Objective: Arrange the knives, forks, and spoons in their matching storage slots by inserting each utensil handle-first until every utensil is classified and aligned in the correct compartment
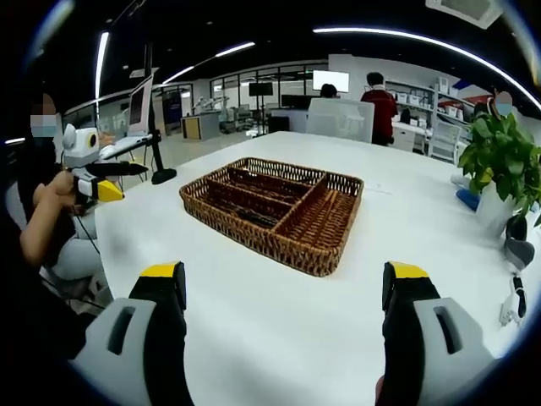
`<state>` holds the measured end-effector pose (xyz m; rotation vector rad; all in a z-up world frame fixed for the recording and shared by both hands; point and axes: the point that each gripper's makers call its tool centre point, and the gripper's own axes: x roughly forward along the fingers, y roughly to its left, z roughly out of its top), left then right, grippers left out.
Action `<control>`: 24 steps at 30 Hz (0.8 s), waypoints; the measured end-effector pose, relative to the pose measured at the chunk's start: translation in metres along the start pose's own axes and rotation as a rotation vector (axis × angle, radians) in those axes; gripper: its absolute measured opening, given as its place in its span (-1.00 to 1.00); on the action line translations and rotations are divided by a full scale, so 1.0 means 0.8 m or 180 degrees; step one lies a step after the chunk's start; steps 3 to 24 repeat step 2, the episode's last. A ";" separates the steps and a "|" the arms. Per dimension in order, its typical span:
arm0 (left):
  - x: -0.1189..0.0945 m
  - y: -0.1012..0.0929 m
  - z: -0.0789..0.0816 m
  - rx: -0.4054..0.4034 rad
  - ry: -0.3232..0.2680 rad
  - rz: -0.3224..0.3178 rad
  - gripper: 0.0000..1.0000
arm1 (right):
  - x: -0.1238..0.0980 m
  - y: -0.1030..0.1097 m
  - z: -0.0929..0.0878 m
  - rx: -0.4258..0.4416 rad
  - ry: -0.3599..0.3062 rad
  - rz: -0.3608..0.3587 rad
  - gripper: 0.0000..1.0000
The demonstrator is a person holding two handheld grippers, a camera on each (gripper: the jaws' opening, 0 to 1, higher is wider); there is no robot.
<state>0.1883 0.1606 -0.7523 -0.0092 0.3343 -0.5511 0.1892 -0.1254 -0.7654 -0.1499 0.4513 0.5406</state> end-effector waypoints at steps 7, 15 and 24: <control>0.000 0.000 0.000 0.0000 -0.0005 0.0002 0.99 | 0.000 0.001 0.000 -0.0002 0.0010 0.0011 0.99; 0.000 0.000 0.000 0.0000 -0.0005 0.0002 0.99 | 0.000 0.001 0.000 -0.0002 0.0010 0.0011 0.99; 0.000 0.000 0.000 0.0000 -0.0005 0.0002 0.99 | 0.000 0.001 0.000 -0.0002 0.0010 0.0011 0.99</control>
